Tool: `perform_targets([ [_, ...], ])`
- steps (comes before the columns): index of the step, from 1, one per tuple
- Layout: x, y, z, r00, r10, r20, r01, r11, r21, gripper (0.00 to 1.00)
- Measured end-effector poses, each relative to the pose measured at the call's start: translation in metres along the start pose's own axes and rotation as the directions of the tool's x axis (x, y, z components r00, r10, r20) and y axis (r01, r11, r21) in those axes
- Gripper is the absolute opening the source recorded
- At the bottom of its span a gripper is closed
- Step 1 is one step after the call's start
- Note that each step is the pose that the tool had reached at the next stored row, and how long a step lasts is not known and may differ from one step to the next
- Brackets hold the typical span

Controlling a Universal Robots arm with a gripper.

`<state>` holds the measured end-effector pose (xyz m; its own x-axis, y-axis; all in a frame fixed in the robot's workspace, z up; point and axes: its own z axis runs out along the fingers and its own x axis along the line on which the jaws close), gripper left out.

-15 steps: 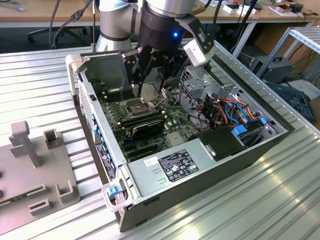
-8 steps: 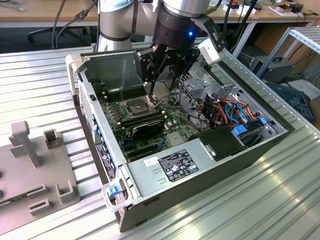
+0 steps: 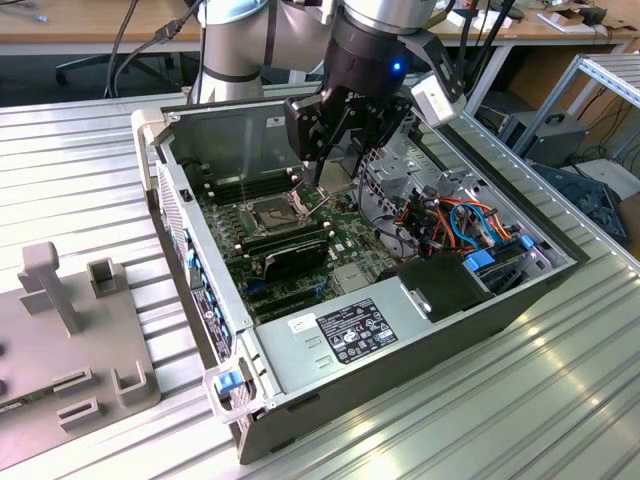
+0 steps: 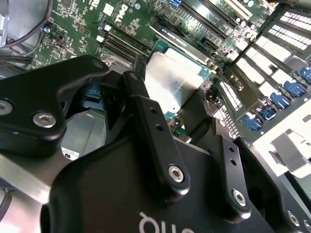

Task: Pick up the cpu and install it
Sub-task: 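Pick up the cpu and move it towards the insertion slot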

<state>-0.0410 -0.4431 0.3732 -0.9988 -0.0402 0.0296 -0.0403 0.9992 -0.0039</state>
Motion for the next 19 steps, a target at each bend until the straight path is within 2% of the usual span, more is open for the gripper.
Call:
perform_targets([
  [9,-0.0005,0.0000,0.0000,1.0000,0.000,0.0000,0.000,1.0000,0.0001,0.55],
  [12,-0.0040,-0.0001,-0.0001,1.0000,0.000,-0.0001,0.000,1.0000,0.0000,0.55],
  [16,-0.0148,-0.0006,-0.0005,1.0000,0.000,0.0000,0.000,1.0000,0.0001,0.55],
  [19,-0.0202,-0.0008,-0.0006,1.0000,0.000,0.0000,0.000,1.0000,0.0000,0.55],
])
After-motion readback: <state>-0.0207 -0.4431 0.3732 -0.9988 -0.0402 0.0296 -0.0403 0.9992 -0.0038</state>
